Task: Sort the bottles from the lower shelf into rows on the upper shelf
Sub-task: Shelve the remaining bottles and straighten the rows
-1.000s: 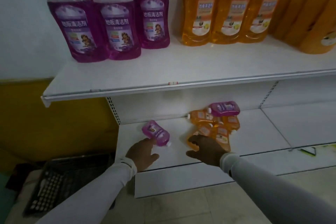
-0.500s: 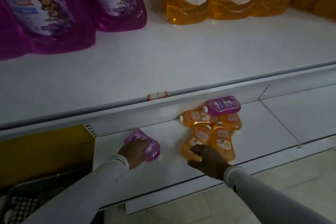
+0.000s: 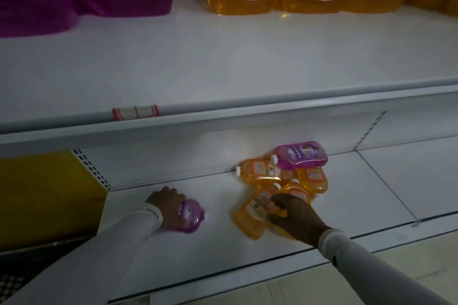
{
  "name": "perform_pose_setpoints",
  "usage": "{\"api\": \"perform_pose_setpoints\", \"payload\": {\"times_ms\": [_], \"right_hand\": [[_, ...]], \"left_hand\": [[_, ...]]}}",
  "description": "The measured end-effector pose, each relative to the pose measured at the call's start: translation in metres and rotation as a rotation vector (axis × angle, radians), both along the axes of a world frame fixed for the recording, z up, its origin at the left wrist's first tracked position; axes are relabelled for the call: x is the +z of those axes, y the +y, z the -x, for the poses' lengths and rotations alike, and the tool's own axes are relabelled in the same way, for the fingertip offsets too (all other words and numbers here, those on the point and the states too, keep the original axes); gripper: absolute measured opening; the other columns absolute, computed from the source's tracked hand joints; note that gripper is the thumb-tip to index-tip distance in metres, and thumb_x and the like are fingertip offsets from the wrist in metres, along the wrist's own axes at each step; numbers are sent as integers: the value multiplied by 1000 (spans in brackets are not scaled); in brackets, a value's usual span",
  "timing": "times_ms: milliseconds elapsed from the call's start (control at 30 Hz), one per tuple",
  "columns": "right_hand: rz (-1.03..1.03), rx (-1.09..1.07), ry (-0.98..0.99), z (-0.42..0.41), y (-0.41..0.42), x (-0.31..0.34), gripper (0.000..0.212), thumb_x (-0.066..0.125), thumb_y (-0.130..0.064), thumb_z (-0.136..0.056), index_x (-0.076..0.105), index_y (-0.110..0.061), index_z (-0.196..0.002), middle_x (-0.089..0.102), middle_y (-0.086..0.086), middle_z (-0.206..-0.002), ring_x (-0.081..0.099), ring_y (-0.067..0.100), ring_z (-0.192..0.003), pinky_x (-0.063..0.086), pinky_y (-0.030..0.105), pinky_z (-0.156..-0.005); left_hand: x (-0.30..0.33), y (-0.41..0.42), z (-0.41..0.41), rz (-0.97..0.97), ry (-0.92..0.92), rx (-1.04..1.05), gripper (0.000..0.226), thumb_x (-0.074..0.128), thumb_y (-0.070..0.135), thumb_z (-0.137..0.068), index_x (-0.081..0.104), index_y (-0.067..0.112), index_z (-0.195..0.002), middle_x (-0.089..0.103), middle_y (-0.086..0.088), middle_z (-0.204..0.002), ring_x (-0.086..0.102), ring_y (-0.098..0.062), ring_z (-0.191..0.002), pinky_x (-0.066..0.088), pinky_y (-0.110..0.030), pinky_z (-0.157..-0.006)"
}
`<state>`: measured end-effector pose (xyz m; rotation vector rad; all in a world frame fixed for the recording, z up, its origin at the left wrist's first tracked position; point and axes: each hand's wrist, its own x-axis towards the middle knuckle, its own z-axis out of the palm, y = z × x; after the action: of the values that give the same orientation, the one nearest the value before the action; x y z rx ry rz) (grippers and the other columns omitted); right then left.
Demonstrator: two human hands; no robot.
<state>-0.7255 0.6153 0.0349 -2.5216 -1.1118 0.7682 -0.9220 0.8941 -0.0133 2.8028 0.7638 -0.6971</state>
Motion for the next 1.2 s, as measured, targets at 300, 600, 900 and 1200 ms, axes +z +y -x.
{"api": "perform_pose_setpoints", "payload": {"times_ms": [300,600,900,1200], "right_hand": [[-54,-77,-54,-77,-15,17,36,65,-36,-92,58,-23,-125,64,-4,-121,62,19,-111,51,38,-99],[0,81,-204,-182,14,13,34,56,-28,-94,62,-16,-125,63,5,-124,60,24,-112,49,35,-98],[137,205,-168,-222,33,5,62,67,-58,-73,52,-31,-127,59,0,-120,61,25,-107,53,40,-92],[226,195,-227,-215,29,-10,90,70,-64,-73,36,-25,-146,47,13,-132,48,33,-121,50,45,-98]], "left_hand": [[-29,-52,17,294,-160,626,68,61,76,-67,69,19,-104,70,-6,-105,66,-20,-98,44,-23,-73],[-60,-85,17,352,-215,904,91,60,85,-34,71,16,-92,72,1,-87,68,-17,-80,52,-26,-73],[-48,-134,-1,367,-275,1105,85,65,73,-35,72,9,-92,73,-11,-92,65,-24,-77,44,-27,-64],[-58,-132,-3,445,-344,1107,113,61,89,-25,70,6,-102,72,-12,-96,68,-24,-82,49,-25,-66]]}}
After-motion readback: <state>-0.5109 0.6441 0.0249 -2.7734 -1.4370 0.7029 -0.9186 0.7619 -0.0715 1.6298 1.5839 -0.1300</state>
